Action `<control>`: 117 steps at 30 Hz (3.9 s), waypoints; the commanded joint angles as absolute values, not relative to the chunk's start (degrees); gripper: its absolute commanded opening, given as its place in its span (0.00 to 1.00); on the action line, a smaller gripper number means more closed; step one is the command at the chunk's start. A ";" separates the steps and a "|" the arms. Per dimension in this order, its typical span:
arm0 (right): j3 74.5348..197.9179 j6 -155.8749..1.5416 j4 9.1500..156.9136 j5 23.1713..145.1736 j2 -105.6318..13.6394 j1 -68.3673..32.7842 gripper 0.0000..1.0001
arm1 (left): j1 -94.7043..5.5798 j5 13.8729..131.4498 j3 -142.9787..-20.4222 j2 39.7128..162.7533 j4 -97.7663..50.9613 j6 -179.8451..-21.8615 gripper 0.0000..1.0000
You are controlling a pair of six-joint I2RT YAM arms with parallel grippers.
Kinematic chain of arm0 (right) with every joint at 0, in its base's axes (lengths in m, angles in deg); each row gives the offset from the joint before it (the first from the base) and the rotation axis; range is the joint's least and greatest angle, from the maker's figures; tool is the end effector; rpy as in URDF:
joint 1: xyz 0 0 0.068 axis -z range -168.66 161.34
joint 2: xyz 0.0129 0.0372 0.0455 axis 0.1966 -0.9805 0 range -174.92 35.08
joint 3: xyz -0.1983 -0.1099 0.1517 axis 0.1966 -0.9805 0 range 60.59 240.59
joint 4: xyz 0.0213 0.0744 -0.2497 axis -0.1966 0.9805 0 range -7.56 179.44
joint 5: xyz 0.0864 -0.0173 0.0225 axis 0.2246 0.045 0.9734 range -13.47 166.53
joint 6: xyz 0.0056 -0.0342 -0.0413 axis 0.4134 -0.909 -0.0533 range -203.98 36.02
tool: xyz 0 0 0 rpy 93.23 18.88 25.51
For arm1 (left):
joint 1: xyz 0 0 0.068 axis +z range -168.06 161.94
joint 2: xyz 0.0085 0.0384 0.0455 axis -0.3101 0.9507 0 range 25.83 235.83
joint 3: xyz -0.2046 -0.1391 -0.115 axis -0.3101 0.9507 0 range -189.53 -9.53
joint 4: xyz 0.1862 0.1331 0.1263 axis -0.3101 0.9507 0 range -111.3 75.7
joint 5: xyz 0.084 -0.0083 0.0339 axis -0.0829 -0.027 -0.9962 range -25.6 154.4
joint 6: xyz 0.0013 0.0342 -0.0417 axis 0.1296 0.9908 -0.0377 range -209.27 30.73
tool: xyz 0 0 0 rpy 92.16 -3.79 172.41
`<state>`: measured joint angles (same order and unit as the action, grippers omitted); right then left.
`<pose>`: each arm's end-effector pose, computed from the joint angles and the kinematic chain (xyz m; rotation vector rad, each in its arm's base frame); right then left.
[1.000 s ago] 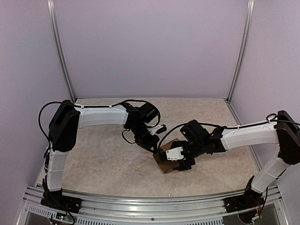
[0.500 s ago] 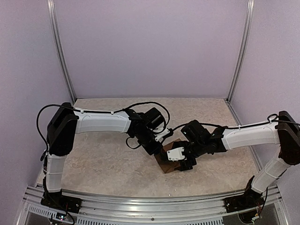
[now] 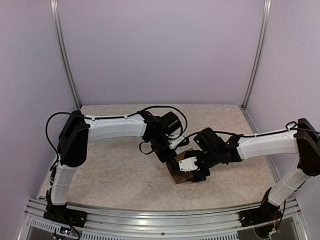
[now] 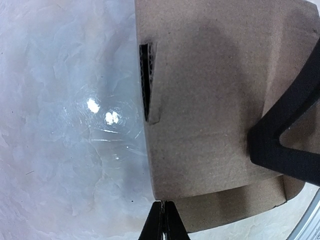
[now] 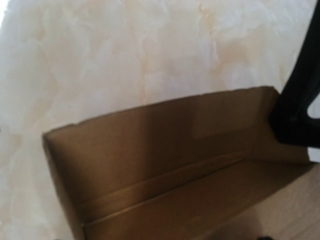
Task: Fold the paper box
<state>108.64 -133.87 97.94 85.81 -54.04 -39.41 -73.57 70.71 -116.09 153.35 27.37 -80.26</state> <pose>0.1855 0.2360 0.1707 -2.0036 1.5818 0.2126 0.2624 -0.3889 0.1886 1.5387 2.3849 -0.3448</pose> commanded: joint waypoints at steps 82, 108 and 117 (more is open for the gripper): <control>105.93 -130.33 105.34 83.98 -58.30 -42.06 0.81 | -69.89 73.19 -82.73 131.62 5.15 -97.43 0.26; 106.51 -129.47 105.62 87.20 -60.50 -41.96 0.79 | -73.04 82.55 -83.68 140.24 -13.35 -100.85 0.16; 106.56 -129.29 105.57 87.64 -60.64 -41.97 0.78 | -72.96 85.86 -89.19 143.69 -13.84 -100.52 0.16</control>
